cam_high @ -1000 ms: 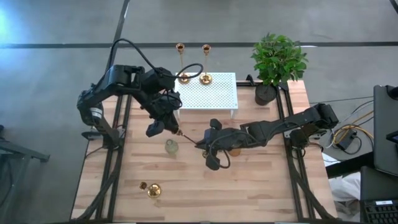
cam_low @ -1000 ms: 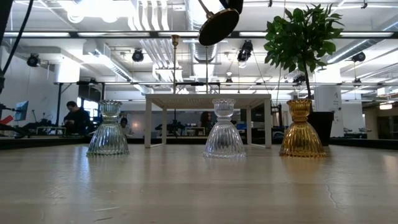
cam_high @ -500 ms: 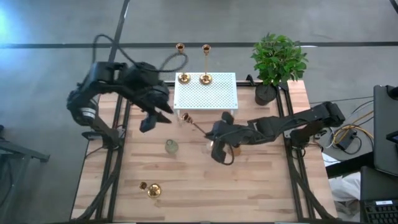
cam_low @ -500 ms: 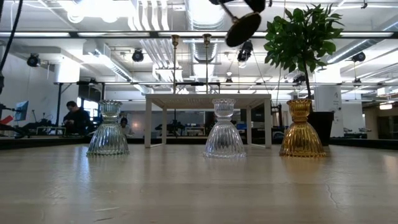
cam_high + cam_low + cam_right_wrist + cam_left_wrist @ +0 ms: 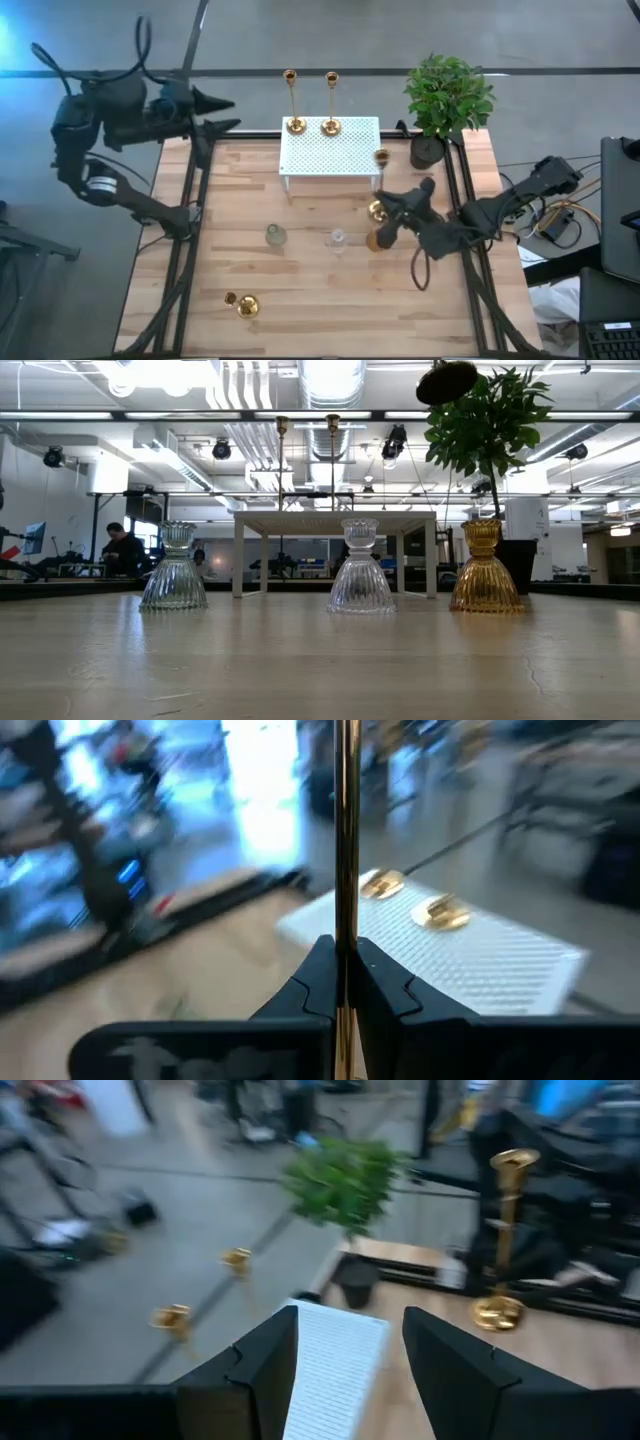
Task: Pick & Place candle stick holders
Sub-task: Align the gold candle holder with the other gold candle holders on the shelf
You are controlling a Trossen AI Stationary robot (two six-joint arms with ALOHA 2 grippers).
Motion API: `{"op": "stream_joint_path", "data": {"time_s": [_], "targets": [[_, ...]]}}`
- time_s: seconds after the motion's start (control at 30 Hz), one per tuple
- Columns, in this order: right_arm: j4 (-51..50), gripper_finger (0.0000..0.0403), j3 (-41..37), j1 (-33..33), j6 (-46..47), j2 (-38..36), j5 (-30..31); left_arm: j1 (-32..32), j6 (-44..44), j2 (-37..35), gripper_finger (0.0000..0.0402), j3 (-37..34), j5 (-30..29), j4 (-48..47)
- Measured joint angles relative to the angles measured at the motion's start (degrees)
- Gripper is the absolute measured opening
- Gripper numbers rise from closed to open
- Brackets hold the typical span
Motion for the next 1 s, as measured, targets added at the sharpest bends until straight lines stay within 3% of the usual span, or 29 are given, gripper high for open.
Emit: {"op": "stream_joint_path", "data": {"time_s": [0.1,0.2,0.37,0.53,0.7,1.0], "targets": [[9.32,0.0009,-3.55,0.39,-3.52,0.52,7.88,0.0,3.04,-2.92,0.0187,-6.1,-4.75,5.7],[18.47,0.0009,-6.43,-0.52,-8.36,1.88,11.24,0.02,6.4,-6.27,0.0187,-14.7,-7.43,16.14],[30.01,0.0009,-9.82,-3.53,-10.8,4.6,11.23,0.02,12.67,-13.21,0.0187,-32.36,-14.28,39.42],[35.42,0.0009,-10.44,-6.43,-11.19,7.47,11.26,0.04,16.62,-19.52,0.0187,-47.54,-20.97,53.48],[37.53,0.0009,-8.01,-10.97,-11.92,11.85,14.11,0.04,18.32,-25.06,0.0187,-58.27,-26.38,58.96],[38.23,0.001,-1.86,-19.1,-10.02,23.93,15.23,0.07,18.26,-30.71,0.0187,-67.6,-27.26,59.8]]}}
